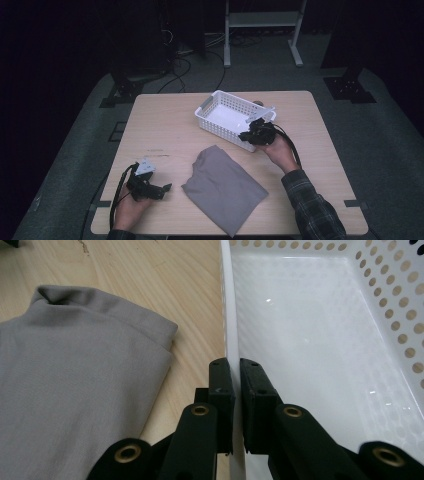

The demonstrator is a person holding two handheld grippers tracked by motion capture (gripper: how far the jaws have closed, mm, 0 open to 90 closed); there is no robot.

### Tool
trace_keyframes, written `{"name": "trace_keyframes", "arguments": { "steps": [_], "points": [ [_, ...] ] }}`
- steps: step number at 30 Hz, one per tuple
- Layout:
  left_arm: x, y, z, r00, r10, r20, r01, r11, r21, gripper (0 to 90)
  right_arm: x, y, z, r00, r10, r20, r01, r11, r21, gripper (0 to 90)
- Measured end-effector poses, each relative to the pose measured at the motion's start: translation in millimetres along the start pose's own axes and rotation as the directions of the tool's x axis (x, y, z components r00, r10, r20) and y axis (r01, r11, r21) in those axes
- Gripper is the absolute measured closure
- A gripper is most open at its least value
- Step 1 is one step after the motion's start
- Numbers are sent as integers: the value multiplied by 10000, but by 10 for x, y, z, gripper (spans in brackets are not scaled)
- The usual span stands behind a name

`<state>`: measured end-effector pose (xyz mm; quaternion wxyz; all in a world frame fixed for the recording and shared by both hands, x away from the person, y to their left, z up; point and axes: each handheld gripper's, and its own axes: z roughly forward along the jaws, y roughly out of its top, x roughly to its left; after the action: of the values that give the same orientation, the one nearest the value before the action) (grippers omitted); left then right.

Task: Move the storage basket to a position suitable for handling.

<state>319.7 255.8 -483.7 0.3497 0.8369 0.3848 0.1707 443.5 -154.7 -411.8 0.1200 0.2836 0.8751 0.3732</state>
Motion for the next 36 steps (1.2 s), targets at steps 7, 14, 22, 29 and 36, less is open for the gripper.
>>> {"name": "trace_keyframes", "arguments": {
  "steps": [7,14,22,29,36],
  "points": [
    [1,-5,-4,10000,15,11,-15,10000,-1,0,8,-7,-123,10000,9,78,-9,9999,-120,842],
    [3,-4,-8,10000,41,18,-41,10000,35,0,32,-64,-247,9998,-11,207,16,9997,-230,843],
    [3,-4,-9,10000,50,18,-50,10000,37,0,37,-153,-368,9994,198,289,-188,9993,-331,843],
    [0,-7,-11,10000,36,32,-37,10000,36,0,63,-232,-483,9986,285,436,-270,9991,-338,844],
    [-2,-8,-10,10000,17,35,-17,10000,17,0,58,-337,-599,9976,459,523,-435,9980,-457,843]
  ]
}}
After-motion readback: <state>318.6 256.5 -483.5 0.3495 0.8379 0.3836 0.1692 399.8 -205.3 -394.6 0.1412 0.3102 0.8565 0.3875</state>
